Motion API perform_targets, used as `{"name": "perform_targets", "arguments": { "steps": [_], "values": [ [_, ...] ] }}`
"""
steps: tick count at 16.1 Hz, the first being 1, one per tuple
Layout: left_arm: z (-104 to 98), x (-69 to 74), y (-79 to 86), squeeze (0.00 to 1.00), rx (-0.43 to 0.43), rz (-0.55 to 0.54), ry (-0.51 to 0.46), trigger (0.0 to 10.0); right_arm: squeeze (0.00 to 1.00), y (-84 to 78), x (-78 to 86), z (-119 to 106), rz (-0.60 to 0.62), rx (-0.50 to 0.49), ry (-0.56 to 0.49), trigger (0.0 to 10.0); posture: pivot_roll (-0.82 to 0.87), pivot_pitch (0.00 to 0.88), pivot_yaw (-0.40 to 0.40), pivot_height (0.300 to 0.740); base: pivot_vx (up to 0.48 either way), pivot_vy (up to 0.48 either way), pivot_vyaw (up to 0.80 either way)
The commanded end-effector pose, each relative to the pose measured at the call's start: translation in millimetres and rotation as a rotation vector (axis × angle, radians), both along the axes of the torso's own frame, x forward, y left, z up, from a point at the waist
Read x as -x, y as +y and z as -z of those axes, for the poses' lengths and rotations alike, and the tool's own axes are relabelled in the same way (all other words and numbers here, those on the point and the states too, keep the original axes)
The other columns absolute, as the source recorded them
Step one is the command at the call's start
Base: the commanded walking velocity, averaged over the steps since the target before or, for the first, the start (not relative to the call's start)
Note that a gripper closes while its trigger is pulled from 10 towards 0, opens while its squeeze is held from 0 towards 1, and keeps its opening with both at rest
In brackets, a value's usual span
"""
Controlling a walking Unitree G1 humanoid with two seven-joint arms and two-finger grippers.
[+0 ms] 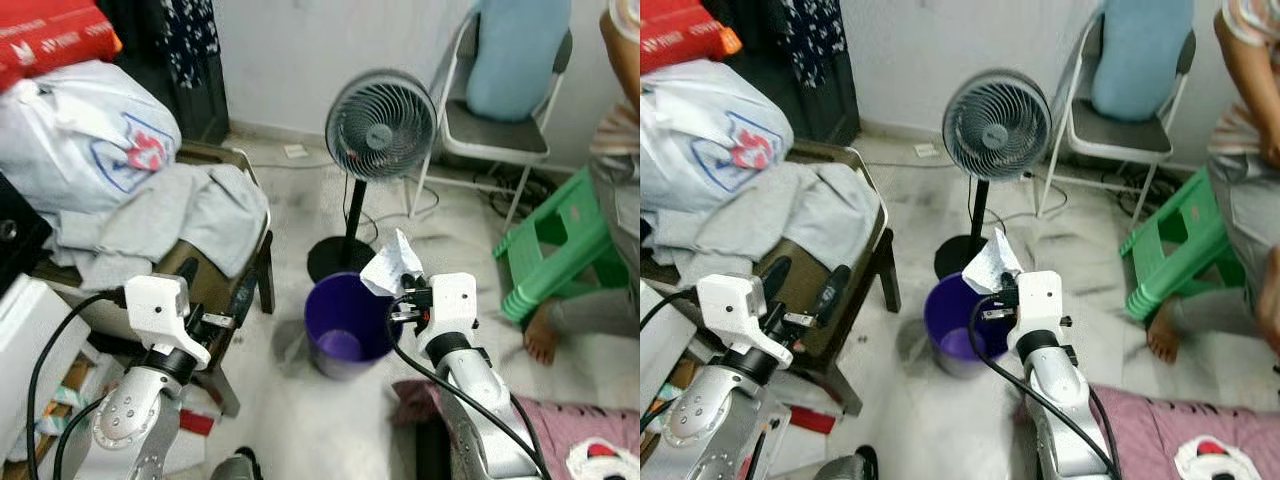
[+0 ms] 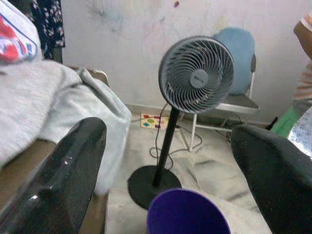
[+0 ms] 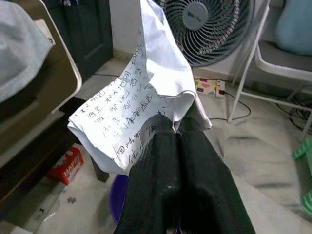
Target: Clean up the room
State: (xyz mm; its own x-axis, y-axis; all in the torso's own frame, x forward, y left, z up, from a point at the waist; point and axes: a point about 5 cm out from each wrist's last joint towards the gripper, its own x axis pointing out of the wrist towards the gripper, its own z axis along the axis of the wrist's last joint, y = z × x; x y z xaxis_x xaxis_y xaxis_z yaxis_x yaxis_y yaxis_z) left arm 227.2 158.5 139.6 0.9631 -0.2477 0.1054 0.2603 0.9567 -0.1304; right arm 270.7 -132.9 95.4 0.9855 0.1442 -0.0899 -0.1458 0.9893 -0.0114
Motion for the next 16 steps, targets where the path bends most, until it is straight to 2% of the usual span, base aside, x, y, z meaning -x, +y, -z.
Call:
{"name": "perform_targets", "arguments": {
  "steps": [1,13,16],
  "values": [
    [3.0,-0.7,-1.7,0.0,-0.003,0.015,0.007,10.0,0.0,-0.5,-0.3,-5.4,-0.009,0.009,-0.015,10.0,-0.02,0.102,-0.045,0.74,0.39,0.0,0.0],
    [4.4,-2.1,-0.5,0.0,-0.022,0.017,0.01,10.0,0.0,4.5,-1.6,-7.1,-0.03,0.01,-0.018,10.0,-0.01,0.111,-0.042,0.74,0.378,0.0,0.0],
    [5.3,-3.2,0.7,0.0,-0.033,0.004,0.015,10.0,0.0,7.8,-4.5,-8.9,-0.042,0.008,-0.023,10.0,-0.01,0.111,-0.044,0.74,0.0,0.0,0.0]
  ]
}}
